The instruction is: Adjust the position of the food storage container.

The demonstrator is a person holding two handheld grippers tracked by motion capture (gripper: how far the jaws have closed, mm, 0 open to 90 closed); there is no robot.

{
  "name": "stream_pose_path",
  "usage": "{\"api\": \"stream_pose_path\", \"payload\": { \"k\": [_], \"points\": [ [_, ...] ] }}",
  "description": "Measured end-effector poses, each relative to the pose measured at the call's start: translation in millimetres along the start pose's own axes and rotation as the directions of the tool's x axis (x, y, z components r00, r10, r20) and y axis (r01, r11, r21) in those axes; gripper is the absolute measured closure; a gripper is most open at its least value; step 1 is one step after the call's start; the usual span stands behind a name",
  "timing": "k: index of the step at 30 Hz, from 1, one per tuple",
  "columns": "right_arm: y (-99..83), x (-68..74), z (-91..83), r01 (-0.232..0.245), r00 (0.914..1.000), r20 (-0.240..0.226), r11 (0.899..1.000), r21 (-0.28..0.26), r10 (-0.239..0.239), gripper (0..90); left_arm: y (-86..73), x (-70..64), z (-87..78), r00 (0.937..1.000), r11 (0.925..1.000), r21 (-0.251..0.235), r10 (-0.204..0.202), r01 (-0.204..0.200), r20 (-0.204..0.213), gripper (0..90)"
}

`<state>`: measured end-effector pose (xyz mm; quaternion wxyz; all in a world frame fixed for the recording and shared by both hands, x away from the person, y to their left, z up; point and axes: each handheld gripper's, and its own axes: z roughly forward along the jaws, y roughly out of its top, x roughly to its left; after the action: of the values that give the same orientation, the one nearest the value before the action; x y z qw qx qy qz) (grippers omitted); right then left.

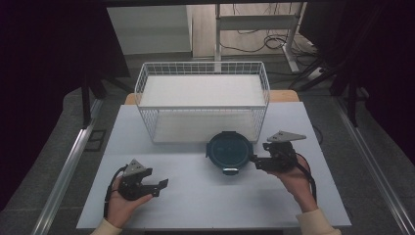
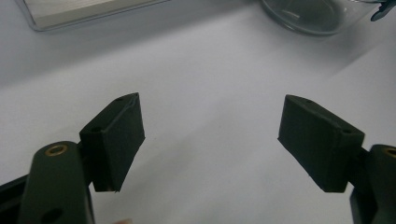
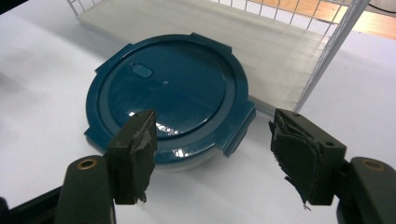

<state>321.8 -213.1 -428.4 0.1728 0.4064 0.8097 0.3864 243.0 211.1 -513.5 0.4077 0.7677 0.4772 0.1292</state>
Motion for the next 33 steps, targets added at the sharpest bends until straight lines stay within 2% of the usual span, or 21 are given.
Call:
{"api": "stream_pose_path", "payload": {
  "k": [7, 9, 11, 16, 21, 26, 27, 28, 31, 33],
  "points": [
    [12.9, -5.5, 18.1, 0.007, 0.9996, 0.027, 1.000, 0.022, -0.007, 34.8, -1.0, 0.9, 0.7, 0.9999, 0.9999, 0.012, -0.006, 0.006, 0.013, 21.3],
    [16.8, -5.9, 23.8, 0.002, 0.9996, 0.027, 0.999, 0.038, -0.003, 39.4, -1.0, 0.9, 0.8, 0.9999, 0.9999, 0.012, -0.006, 0.006, 0.016, 21.3],
    [24.0, -4.5, 34.7, 0.025, 0.9995, 0.018, 0.997, 0.071, -0.027, 43.4, -1.2, 1.5, 0.6, 0.9998, 0.9999, 0.013, -0.005, 0.005, 0.017, 21.3],
    [36.1, -6.4, 46.6, 0.050, 0.9986, 0.014, 0.995, 0.088, -0.051, 51.7, -1.5, 2.2, 0.2, 0.9998, 0.9999, 0.010, -0.009, 0.009, 0.018, 21.3],
    [46.8, -11.6, 57.1, 0.068, 0.9972, 0.022, 0.992, 0.105, -0.071, 64.8, -1.8, 2.7, 1.0, 0.9998, 0.9998, 0.016, -0.009, 0.008, 0.020, 21.2],
    [50.9, -14.8, 69.5, 0.119, 0.9896, 0.066, 0.985, 0.122, -0.128, 79.4, -2.0, 2.5, 1.8, 0.9998, 0.9998, 0.020, -0.008, 0.008, 0.021, 21.2],
    [52.1, -16.0, 74.6, 0.147, 0.9839, 0.083, 0.981, 0.129, -0.158, 83.9, -2.1, 2.6, 1.9, 0.9998, 0.9998, 0.021, -0.008, 0.008, 0.020, 21.2],
    [52.1, -16.0, 74.6, 0.147, 0.9839, 0.083, 0.981, 0.129, -0.158, 83.9, -2.2, 2.7, 2.0, 0.9998, 0.9998, 0.021, -0.008, 0.008, 0.019, 21.2],
    [52.0, -20.5, 86.0, 0.172, 0.9759, 0.106, 0.971, 0.164, -0.191, 87.5, -2.2, 2.9, 1.6, 0.9999, 0.9999, 0.015, -0.009, 0.008, 0.013, 21.3],
    [51.7, -21.8, 88.2, 0.173, 0.9751, 0.109, 0.970, 0.170, -0.193, 87.7, -2.2, 3.2, 1.3, 0.9999, 0.9999, 0.014, -0.007, 0.007, 0.012, 21.3]
  ]
}}
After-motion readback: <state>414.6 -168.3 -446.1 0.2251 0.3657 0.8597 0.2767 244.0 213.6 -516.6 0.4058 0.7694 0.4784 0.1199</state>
